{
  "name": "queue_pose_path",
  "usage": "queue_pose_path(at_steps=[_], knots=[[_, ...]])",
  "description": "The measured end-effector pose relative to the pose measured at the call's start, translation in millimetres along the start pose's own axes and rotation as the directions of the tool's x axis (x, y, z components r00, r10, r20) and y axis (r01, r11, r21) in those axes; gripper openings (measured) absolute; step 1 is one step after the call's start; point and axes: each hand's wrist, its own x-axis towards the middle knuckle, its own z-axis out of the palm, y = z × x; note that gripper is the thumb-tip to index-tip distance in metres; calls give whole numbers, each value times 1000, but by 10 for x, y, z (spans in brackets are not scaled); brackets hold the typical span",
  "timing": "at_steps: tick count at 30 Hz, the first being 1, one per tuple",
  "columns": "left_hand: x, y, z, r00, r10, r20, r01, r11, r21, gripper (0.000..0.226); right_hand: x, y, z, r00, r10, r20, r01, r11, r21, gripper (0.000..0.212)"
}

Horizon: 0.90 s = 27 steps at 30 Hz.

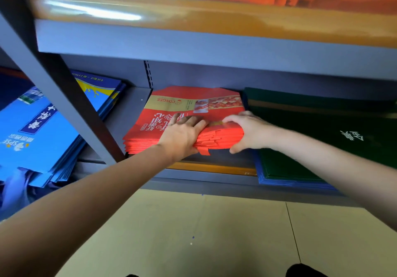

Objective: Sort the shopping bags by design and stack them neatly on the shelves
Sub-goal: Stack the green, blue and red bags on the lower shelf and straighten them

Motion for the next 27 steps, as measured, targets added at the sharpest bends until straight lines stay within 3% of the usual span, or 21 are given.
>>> queue_pose_path(at_steps=[4, 7, 9, 11, 16, 21, 27], knots=[[-12, -40, -63, 990, 22, 138, -19, 999, -29, 86, -9, 37, 81, 999, 2, -33, -1, 1000, 24, 85], [-151, -227, -100, 965, -101, 241, 110, 994, -27, 96, -24, 93, 115, 1000, 3, -25, -2, 998, 62, 83], [-326, -453, -6, 911, -267, 314, 293, 956, -36, 104, -16, 126, 135, 1000, 15, -17, -14, 999, 52, 83], [-433, -663, 79, 837, -380, 393, 468, 870, -156, 115, -4, 139, 140, 999, 28, -15, -27, 999, 27, 84], [-319, -830, 79, 727, -323, 606, 526, 830, -189, 129, 47, 120, 188, 996, 83, -17, -83, 997, 4, 88], [-312, -880, 134, 734, -291, 614, 513, 830, -220, 132, 44, 96, 257, 989, 111, 95, -116, 992, 52, 96], [-314, -885, 95, 785, -251, 566, 445, 864, -234, 128, -87, 111, 165, 992, 102, 76, -98, 994, -56, 95]])
